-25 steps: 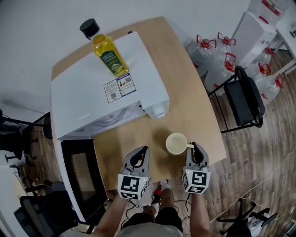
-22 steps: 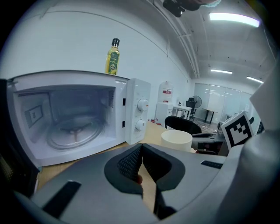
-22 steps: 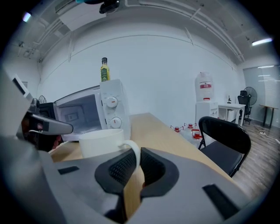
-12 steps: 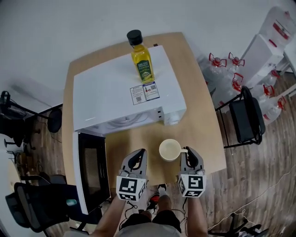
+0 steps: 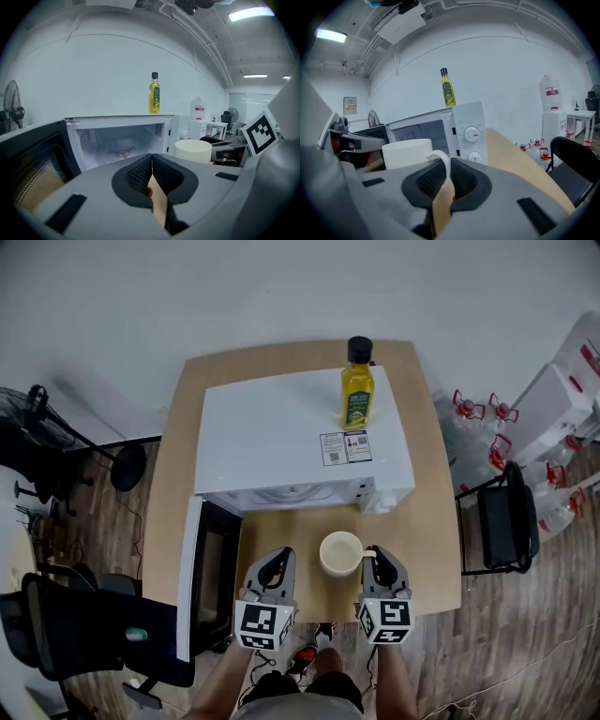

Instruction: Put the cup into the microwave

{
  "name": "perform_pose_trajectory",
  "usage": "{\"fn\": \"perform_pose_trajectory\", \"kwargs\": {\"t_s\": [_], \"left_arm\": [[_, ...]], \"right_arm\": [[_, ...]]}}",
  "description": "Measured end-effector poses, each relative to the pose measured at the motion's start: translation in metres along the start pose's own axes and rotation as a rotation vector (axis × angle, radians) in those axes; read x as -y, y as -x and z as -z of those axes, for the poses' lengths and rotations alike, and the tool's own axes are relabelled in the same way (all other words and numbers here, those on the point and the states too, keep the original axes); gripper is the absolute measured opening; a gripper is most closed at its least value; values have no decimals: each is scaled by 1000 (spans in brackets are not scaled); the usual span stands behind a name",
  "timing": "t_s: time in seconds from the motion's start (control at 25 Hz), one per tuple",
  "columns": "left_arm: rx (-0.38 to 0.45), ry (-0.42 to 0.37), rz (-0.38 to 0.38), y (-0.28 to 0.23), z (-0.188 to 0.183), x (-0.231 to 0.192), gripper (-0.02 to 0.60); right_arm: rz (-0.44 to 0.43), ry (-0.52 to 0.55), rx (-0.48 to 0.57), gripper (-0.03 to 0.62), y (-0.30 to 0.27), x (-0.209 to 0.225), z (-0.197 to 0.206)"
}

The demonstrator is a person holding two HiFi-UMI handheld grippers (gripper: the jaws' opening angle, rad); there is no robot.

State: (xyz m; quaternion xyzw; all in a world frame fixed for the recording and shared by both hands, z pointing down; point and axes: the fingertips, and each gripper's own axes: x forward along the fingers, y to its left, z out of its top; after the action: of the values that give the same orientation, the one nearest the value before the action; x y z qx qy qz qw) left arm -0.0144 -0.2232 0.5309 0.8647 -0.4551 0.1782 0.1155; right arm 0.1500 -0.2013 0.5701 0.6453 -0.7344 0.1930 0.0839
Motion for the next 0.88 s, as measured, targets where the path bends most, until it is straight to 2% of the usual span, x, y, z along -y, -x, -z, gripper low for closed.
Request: {"fn": "perform_pose_trajectory", "kwargs": {"t_s": [0.44, 0.88], "left_arm": [[37, 39, -119, 16, -14, -47, 25], [40, 87, -209, 12, -15, -88, 25]], "right_arm": [[-128, 40, -3, 37, -45, -54, -23], [-202, 35, 13, 37, -106, -79, -35]]}}
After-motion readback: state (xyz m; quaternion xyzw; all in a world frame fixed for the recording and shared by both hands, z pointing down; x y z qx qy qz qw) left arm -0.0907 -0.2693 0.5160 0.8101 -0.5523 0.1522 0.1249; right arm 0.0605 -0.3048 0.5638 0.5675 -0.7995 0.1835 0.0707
